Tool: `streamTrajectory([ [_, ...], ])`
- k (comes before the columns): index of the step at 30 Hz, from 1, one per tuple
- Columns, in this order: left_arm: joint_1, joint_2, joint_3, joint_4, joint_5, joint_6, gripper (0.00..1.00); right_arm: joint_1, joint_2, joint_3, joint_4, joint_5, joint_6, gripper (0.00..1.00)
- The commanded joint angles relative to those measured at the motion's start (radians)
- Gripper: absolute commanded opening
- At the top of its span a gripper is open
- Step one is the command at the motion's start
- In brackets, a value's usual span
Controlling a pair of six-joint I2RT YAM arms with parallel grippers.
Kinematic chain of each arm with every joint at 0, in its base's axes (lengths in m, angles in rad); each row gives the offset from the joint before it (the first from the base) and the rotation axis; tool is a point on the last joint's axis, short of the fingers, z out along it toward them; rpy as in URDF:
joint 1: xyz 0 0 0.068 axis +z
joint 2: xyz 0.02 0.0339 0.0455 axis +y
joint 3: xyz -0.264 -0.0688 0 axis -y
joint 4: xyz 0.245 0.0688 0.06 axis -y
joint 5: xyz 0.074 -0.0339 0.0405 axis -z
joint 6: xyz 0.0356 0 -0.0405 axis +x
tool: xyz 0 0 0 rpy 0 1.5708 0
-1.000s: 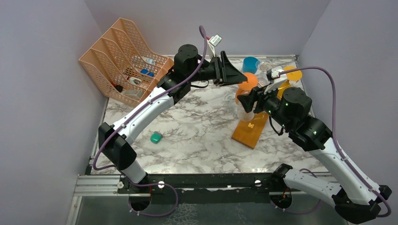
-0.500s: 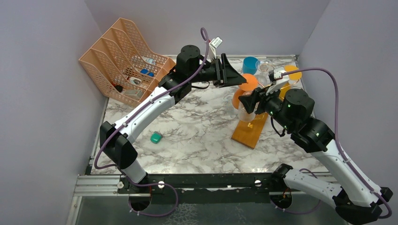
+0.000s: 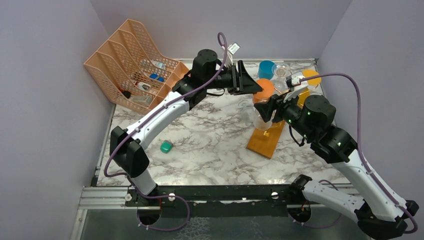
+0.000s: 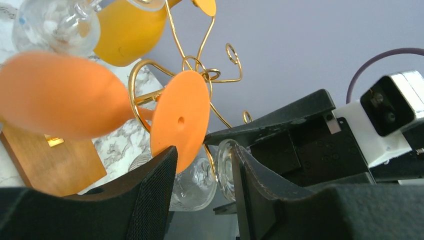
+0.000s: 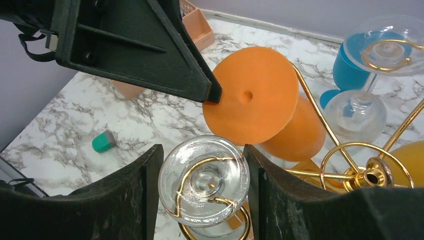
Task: Place the wine glass upside down on the wine glass rack
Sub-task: Turn the wine glass upside down at the wine rack.
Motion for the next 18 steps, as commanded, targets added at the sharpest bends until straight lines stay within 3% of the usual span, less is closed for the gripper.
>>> streamTrajectory([
  [1, 0.001, 0.026, 0.042, -0.04, -0.033, 0.048, 0.5, 0.008, -0.015, 0.012, -0.043, -0.127, -0.072, 0.01],
  [4, 0.0, 0.038, 0.047, -0.046, -0.039, 0.054, 0.49, 0.009, -0.009, 0.017, -0.057, -0.172, -0.107, 0.01],
  [18, 0.001, 0.074, 0.061, -0.148, -0.092, 0.125, 0.39, 0.009, -0.047, 0.016, -0.102, -0.083, -0.074, 0.01],
])
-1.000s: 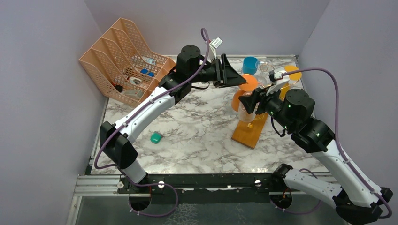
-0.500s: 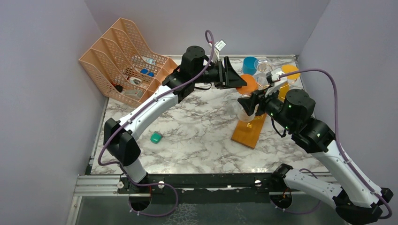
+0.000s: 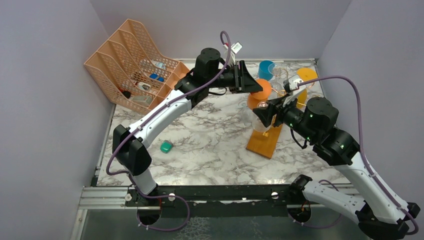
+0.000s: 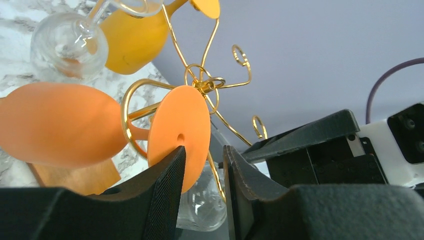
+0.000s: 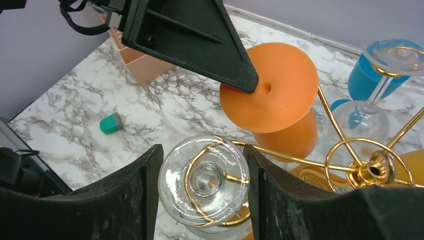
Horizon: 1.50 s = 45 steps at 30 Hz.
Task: Place the wine glass upside down on the wine glass rack
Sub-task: Turn the wine glass upside down at the wine rack.
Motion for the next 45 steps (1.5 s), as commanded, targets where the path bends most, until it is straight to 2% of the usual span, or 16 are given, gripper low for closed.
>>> streamTrajectory([
  [1, 0.003, 0.037, 0.014, -0.12, -0.077, 0.066, 0.39, 0.009, -0.033, 0.017, -0.091, 0.007, 0.018, 0.01],
  [11, 0.003, 0.049, 0.022, -0.151, -0.088, 0.082, 0.39, 0.009, -0.026, 0.046, -0.141, -0.002, 0.02, 0.01],
  [16, 0.003, 0.046, 0.028, -0.151, -0.087, 0.081, 0.39, 0.008, -0.05, 0.03, -0.13, 0.134, 0.063, 0.01],
  [22, 0.002, 0.044, 0.033, -0.149, -0.076, 0.072, 0.39, 0.009, -0.048, 0.032, -0.139, 0.155, 0.046, 0.06],
  [27, 0.001, 0.043, 0.046, -0.137, -0.066, 0.06, 0.4, 0.009, -0.059, 0.021, -0.141, 0.172, 0.06, 0.19],
  [36, 0.002, 0.04, 0.087, -0.102, -0.039, 0.003, 0.47, 0.009, -0.054, 0.042, -0.127, 0.098, 0.05, 0.44],
  [42, 0.001, 0.036, 0.11, -0.085, -0.039, -0.022, 0.48, 0.009, -0.039, 0.084, -0.142, 0.037, 0.046, 0.67],
  [45, 0.001, 0.035, 0.114, -0.083, -0.042, -0.026, 0.49, 0.009, -0.035, 0.096, -0.149, 0.025, 0.047, 0.75],
])
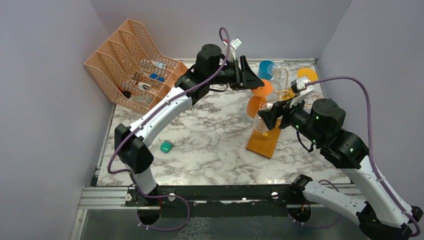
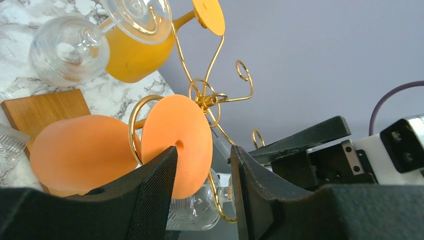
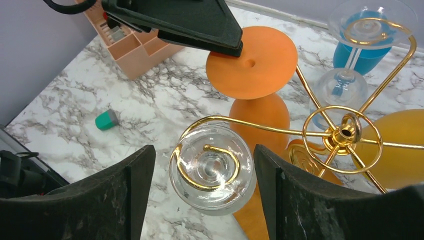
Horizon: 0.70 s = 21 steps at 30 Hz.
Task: Place the wine glass upside down on the wine glass rack
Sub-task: Turn the wine glass upside down at the wine rack.
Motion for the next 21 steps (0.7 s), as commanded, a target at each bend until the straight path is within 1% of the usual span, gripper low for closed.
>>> streamTrajectory([
  [1, 0.001, 0.008, 0.037, -0.015, -0.001, -0.016, 0.49, 0.002, -0.007, 0.053, -0.017, -0.049, -0.005, 0.77],
  [6, 0.001, 0.007, 0.043, -0.01, -0.004, -0.021, 0.49, 0.002, 0.0, 0.081, -0.023, -0.042, 0.01, 0.82],
  [7, 0.002, 0.006, 0.046, -0.011, -0.005, -0.021, 0.49, 0.002, 0.004, 0.097, -0.026, -0.042, 0.015, 0.86],
  [8, 0.002, 0.006, 0.053, -0.009, -0.006, -0.021, 0.5, 0.002, 0.011, 0.115, -0.029, -0.042, 0.021, 0.99],
  [17, 0.012, 0.015, 0.114, -0.032, -0.033, -0.009, 0.57, 0.002, 0.096, 0.314, -0.068, -0.026, 0.054, 1.0],
  [21, 0.024, 0.011, 0.117, -0.039, -0.051, 0.008, 0.6, 0.002, 0.124, 0.372, -0.077, 0.028, 0.09, 1.0],
])
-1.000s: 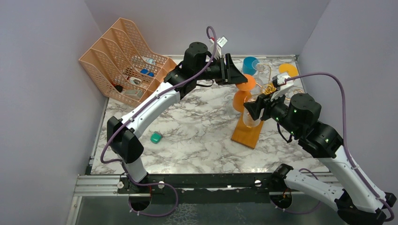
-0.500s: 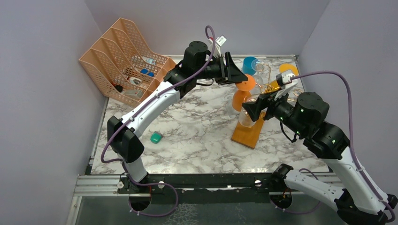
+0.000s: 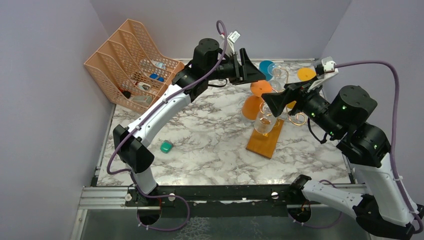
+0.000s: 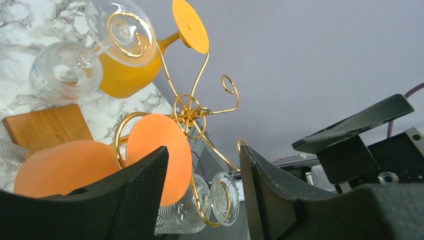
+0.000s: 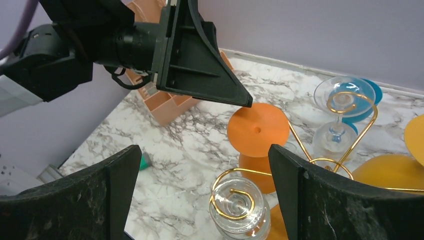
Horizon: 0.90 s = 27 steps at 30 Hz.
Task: Place the wine glass upside down on the wine glass rack
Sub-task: Turn the wine glass upside down at the wine rack.
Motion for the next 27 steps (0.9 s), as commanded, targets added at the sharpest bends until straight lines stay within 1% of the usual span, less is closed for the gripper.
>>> streamTrajectory([
  [1, 0.021, 0.0, 0.032, -0.014, -0.046, 0.028, 0.6, 0.002, 0.023, 0.069, -0.03, 0.066, 0.055, 1.0],
  [5, 0.049, -0.009, 0.037, -0.042, -0.083, 0.065, 0.63, 0.002, 0.045, 0.117, -0.057, 0.162, 0.123, 1.0],
  [9, 0.086, -0.016, 0.007, -0.075, -0.107, 0.096, 0.62, 0.002, 0.089, 0.195, -0.129, 0.236, 0.175, 1.0],
  [12, 0.111, -0.015, -0.023, -0.109, -0.114, 0.142, 0.61, 0.002, 0.182, 0.297, -0.238, 0.253, 0.171, 1.0],
  [16, 0.135, -0.023, -0.076, -0.139, -0.127, 0.204, 0.56, 0.002, 0.313, 0.425, -0.376, 0.338, 0.171, 1.0],
  [18, 0.139, -0.023, -0.11, -0.162, -0.169, 0.25, 0.55, 0.002, 0.36, 0.465, -0.413, 0.399, 0.165, 1.0],
  [21, 0.147, -0.023, -0.164, -0.174, -0.225, 0.297, 0.53, 0.002, 0.405, 0.472, -0.418, 0.443, 0.147, 1.0],
  [24, 0.148, 0.017, -0.18, -0.172, -0.247, 0.303, 0.48, 0.002, 0.428, 0.478, -0.393, 0.401, 0.149, 0.97],
  [27, 0.148, 0.085, -0.191, -0.144, -0.235, 0.301, 0.45, 0.002, 0.422, 0.47, -0.358, 0.375, 0.13, 0.94],
])
